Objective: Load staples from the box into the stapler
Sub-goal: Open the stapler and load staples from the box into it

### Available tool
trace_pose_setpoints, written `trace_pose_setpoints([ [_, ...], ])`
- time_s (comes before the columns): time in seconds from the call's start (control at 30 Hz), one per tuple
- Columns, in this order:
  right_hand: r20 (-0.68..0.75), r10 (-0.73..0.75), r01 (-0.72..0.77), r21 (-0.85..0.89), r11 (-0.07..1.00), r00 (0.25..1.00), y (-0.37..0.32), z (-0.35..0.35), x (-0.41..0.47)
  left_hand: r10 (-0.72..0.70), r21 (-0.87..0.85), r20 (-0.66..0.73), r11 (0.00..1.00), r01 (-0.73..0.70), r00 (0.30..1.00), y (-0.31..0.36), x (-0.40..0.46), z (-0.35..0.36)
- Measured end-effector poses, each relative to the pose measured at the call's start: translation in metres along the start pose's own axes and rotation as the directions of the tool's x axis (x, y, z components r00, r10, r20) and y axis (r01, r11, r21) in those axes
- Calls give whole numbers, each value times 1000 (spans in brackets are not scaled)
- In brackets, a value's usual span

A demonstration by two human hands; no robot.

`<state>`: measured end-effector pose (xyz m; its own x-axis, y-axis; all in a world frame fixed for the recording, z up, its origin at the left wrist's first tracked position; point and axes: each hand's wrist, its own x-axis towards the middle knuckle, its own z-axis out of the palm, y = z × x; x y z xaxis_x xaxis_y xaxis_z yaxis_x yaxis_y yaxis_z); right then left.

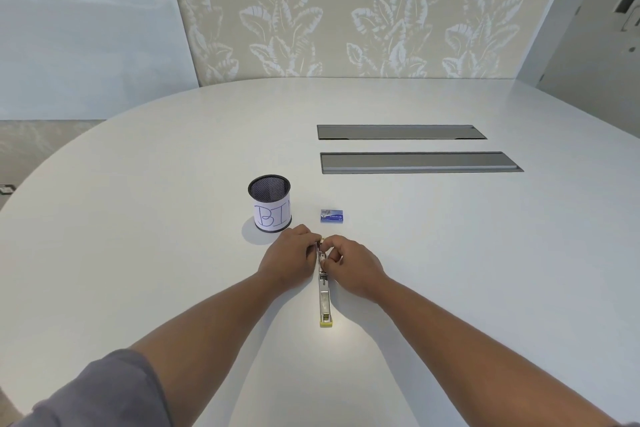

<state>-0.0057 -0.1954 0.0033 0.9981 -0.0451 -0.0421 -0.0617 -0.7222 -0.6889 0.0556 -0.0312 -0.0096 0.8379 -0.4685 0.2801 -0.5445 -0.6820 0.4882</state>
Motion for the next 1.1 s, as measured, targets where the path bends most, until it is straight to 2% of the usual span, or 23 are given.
trace_pose_setpoints([
  [0.2,-132,-45,57,92,994,990,2,5,-10,-6,27,30,1000,5,1000,0,0,0],
  [0.33,-141,-10,36,177,984,990,5,7,-10,-20,33,38,999,19,999,1,0,1],
  [0.57,-127,-59,106,403,909,990,3,3,-12,-30,55,36,998,28,999,0,0,2],
  [0.67,-117,-79,123,436,892,990,1,1,-16,-34,68,31,997,32,999,0,0,2],
  [0.8,-45,-83,94,502,860,996,-2,-3,-20,-31,62,36,998,29,999,-1,0,3],
  [0.93,-23,-40,46,619,784,999,-1,-5,-18,-35,16,24,999,35,999,-3,0,3],
  [1.0,-39,5,21,626,780,999,-1,-4,-14,-42,-11,19,999,42,999,-4,1,3],
  [1.1,-68,39,6,552,834,997,0,-2,-8,-39,-32,3,999,39,999,-6,1,3],
])
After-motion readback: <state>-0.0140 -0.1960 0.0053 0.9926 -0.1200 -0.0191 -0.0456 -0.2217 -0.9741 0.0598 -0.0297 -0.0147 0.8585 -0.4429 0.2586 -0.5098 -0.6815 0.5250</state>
